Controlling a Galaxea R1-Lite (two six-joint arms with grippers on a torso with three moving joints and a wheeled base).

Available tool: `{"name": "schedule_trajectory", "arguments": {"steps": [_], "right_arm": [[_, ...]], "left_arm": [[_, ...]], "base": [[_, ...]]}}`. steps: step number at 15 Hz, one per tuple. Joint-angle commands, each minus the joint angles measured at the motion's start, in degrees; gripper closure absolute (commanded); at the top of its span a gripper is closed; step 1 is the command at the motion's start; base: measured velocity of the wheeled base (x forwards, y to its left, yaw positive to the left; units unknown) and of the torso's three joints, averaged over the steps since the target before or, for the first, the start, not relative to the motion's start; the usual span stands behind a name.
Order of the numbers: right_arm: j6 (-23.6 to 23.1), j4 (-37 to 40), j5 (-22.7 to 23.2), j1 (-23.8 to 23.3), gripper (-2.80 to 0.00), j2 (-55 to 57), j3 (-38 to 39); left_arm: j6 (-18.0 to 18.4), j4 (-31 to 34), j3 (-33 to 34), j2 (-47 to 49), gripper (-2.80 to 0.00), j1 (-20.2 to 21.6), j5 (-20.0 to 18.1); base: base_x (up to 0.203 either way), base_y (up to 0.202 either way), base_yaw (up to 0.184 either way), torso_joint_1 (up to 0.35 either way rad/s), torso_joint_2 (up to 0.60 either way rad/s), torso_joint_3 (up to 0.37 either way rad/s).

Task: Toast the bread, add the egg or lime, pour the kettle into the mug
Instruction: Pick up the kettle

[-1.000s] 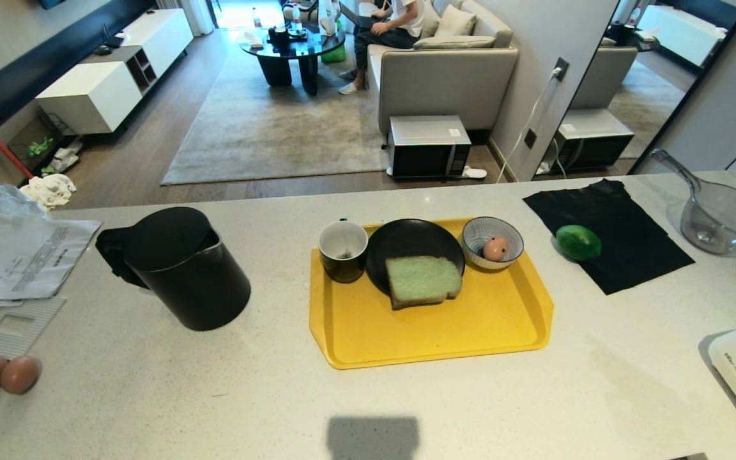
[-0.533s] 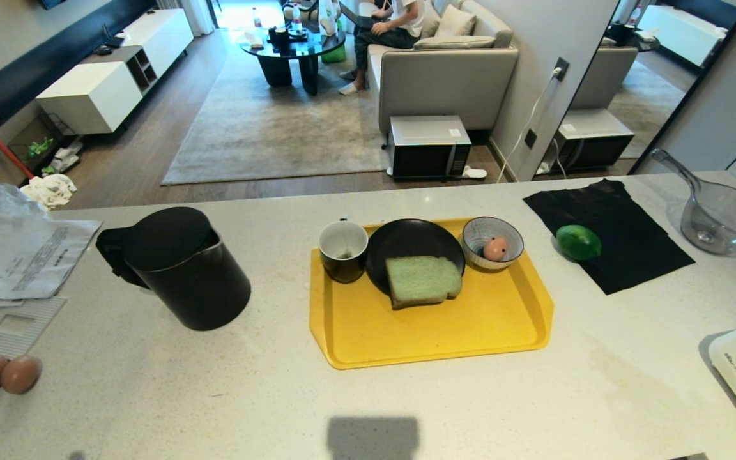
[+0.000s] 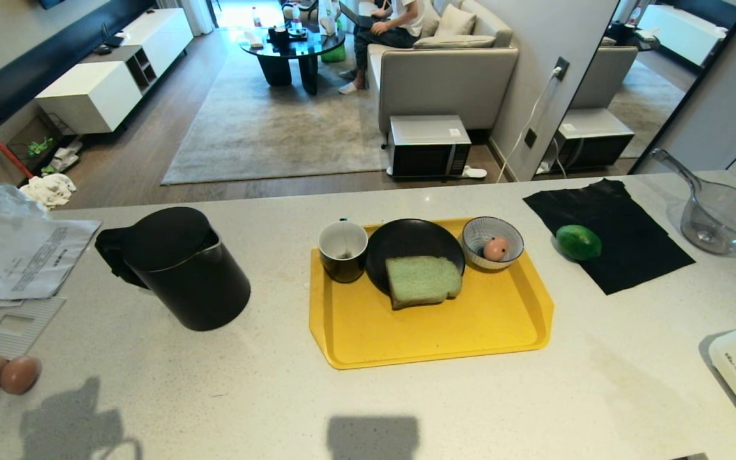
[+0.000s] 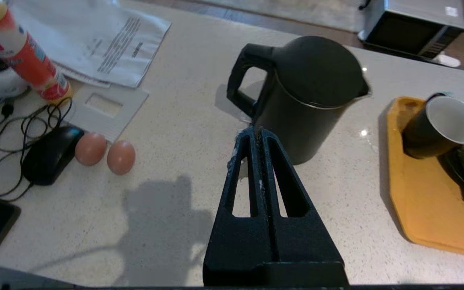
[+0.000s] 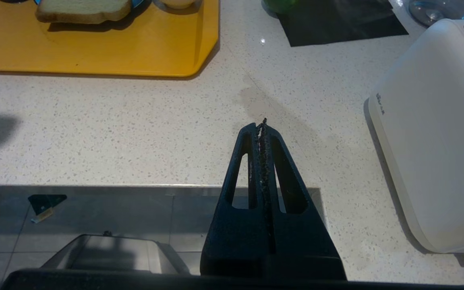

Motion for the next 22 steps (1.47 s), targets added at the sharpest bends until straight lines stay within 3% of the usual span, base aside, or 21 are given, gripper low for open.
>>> {"name": "schedule_trajectory", "arguments": {"steps": [1,3,6,8,11,17,22], "right_arm": [[0.0,0.0,0.0,0.0,0.00,0.0,0.0],[0.0,0.0,0.0,0.0,0.00,0.0,0.0],[0.0,0.0,0.0,0.0,0.00,0.0,0.0],[0.0,0.0,0.0,0.0,0.00,0.1,0.0],[0.0,0.0,0.0,0.0,0.00,0.0,0.1],[0.0,0.0,0.0,0.0,0.00,0.0,0.0],[0.0,0.0,0.0,0.0,0.00,0.0,0.0]], "left_arm": [[-3.3,-0.3,-0.8,6.7,0.00,1.5,0.1],[-4.9,-1.7,-0.7,8.7,0.00,4.5,-1.5],[-0.6,-11.3,5.7,10.0,0.00,19.2,-19.8],[3.4,-23.3,17.2,10.9,0.00,25.3,-29.6],[8.0,-44.4,30.6,14.1,0.00,30.2,-37.9],[9.4,-49.3,33.0,25.5,0.00,31.7,-39.0],[10.7,-62.4,37.0,35.4,0.00,32.0,-39.5]], "base": [[0.000,0.000,0.000,0.000,0.00,0.000],[0.000,0.000,0.000,0.000,0.00,0.000],[0.000,0.000,0.000,0.000,0.00,0.000],[0.000,0.000,0.000,0.000,0.00,0.000],[0.000,0.000,0.000,0.000,0.00,0.000],[0.000,0.000,0.000,0.000,0.00,0.000],[0.000,0.000,0.000,0.000,0.00,0.000]]}}
